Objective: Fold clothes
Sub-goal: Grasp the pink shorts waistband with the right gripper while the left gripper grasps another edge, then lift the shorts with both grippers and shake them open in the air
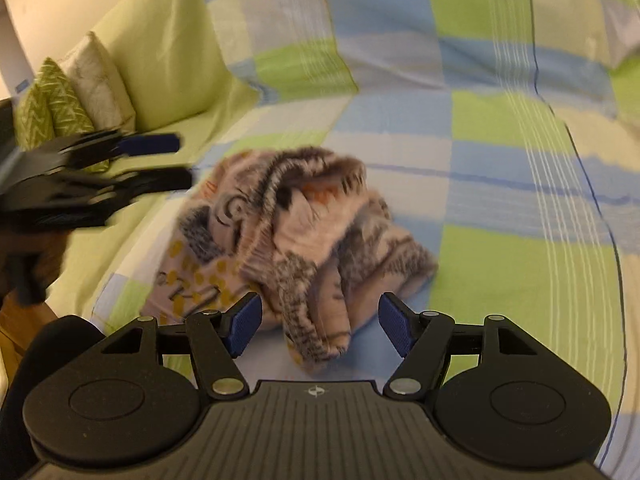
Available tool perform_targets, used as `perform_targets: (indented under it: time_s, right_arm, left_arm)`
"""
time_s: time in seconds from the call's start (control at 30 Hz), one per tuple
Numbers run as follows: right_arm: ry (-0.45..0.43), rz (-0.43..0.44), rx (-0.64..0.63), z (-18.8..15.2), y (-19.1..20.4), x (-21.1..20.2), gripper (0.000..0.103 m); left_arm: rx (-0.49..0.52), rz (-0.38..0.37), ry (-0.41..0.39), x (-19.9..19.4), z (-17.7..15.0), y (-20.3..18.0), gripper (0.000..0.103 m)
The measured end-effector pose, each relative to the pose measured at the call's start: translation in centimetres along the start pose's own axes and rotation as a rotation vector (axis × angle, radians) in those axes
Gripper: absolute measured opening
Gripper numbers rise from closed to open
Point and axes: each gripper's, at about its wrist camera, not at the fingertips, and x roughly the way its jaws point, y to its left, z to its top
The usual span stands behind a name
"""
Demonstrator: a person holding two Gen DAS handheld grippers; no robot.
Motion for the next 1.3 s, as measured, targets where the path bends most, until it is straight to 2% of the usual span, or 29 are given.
perform_targets:
  time_s: [0.07, 0.13, 0.2, 0.23, 0.3, 0.33, 0.4, 0.43, 0.6, 0.7, 0.8, 0.83, 0.87, 0.9, 0.93, 0.97, 1.13, 1.3]
  right_arm:
    - [0.012, 0.010, 0.010, -0.4, 0.0, 0.5, 0.067]
    - [0.027, 0.018, 0.025, -0.6, -0.3, 0.9, 0.066]
    - [0.027, 0.019, 0.032, -0.6, -0.5, 0.9, 0.056]
    - [0.027, 0.019, 0.036, -0.5, -0.6, 0.9, 0.056]
    - [0.031, 0.021, 0.041, -0.5, -0.9, 1.0, 0.052]
    - [0.036, 0.023, 0.044, -0.5, -1.0, 1.1, 0.051]
    - [0.045, 0.040, 0.051, -0.5, -1.1, 1.3, 0.049]
    - [0.053, 0.045, 0.053, -0.4, -1.1, 1.5, 0.049]
    - [0.085, 0.043, 0.032, -0.3, -0.7, 2.2, 0.049]
    - [0.090, 0.038, 0.047, -0.3, -0.9, 2.2, 0.049]
    - [0.089, 0.033, 0.060, -0.3, -1.1, 2.2, 0.045]
    - [0.089, 0.031, 0.060, -0.3, -1.1, 2.3, 0.042]
    - [0.089, 0.029, 0.060, -0.3, -1.2, 2.3, 0.036]
    - [0.085, 0.025, 0.062, -0.3, -1.2, 2.3, 0.028]
    - [0.076, 0.019, 0.066, -0.3, -1.2, 2.1, 0.023]
    - [0.062, 0.007, 0.070, -0.3, -1.2, 1.9, 0.012]
    - [-0.060, -0.075, 0.013, 0.4, 0.8, -1.9, 0.008]
    - [-0.236, -0.259, -0.188, 1.9, 6.0, -9.3, 0.007]
  left_arm:
    - [0.019, -0.044, 0.047, 0.5, -0.8, -2.2, 0.060]
    - [0.034, -0.049, 0.083, 1.7, -1.6, -3.8, 0.059]
    - [0.012, -0.051, 0.106, 2.6, -2.2, -4.5, 0.054]
    - [0.007, -0.048, 0.112, 3.0, -2.2, -4.7, 0.053]
    - [0.022, -0.025, 0.102, 3.1, -2.0, -5.3, 0.034]
    - [0.045, 0.000, 0.081, 2.7, -1.6, -5.7, 0.032]
    - [0.093, 0.013, 0.035, 1.8, -1.0, -6.6, 0.034]
    - [0.100, 0.015, 0.037, 1.9, -0.8, -6.8, 0.034]
    - [0.027, 0.006, 0.150, 4.4, -1.7, -6.1, 0.034]
    - [-0.024, -0.033, 0.168, 5.3, -2.1, -5.9, 0.034]
    - [-0.054, -0.026, 0.166, 6.0, -2.0, -5.8, 0.034]
    - [-0.062, -0.020, 0.162, 6.2, -2.0, -5.8, 0.028]
    - [-0.070, -0.014, 0.157, 6.4, -2.0, -5.7, 0.017]
    - [-0.084, -0.010, 0.151, 6.2, -2.0, -5.5, 0.012]
    - [-0.101, -0.008, 0.143, 6.0, -2.0, -5.2, 0.010]
    - [-0.107, -0.001, 0.129, 5.3, -2.0, -4.8, 0.008]
    - [-0.098, 0.057, 0.037, -0.1, -0.9, -2.7, 0.007]
    - [-0.002, 0.158, -0.065, -7.7, 1.9, -0.4, 0.007]
